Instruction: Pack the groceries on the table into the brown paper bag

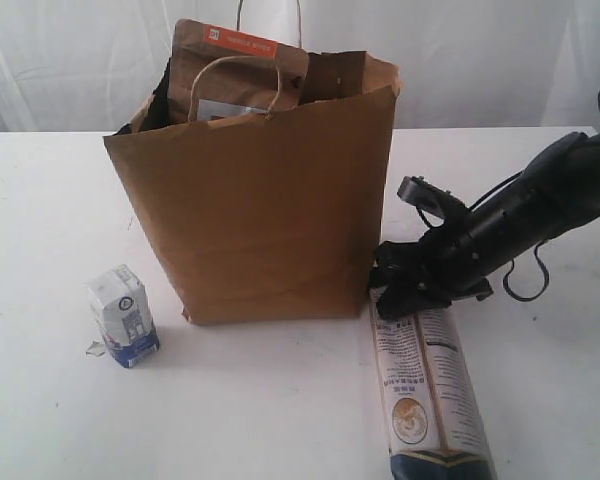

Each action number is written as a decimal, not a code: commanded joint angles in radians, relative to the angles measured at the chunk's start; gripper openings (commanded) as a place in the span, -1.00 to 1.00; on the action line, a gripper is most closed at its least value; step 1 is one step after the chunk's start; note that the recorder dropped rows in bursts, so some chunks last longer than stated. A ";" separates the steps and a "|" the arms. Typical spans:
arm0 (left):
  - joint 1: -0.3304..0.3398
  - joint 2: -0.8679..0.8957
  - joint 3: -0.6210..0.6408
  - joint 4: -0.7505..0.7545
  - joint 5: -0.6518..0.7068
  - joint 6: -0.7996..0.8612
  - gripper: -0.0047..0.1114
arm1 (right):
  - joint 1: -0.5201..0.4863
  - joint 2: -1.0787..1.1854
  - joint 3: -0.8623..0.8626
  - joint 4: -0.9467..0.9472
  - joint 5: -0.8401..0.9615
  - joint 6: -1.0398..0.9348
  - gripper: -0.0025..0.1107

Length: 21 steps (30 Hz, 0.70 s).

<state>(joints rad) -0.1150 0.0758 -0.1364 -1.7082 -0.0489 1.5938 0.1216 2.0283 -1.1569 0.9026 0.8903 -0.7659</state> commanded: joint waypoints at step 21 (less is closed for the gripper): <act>0.003 0.003 -0.006 -0.026 -0.002 -0.022 -0.92 | -0.002 -0.061 -0.005 -0.127 -0.156 -0.667 0.01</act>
<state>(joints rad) -0.1150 0.0758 -0.1364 -1.7082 -0.0549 1.5894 0.1229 1.9789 -1.1648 0.7457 0.7624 -1.3268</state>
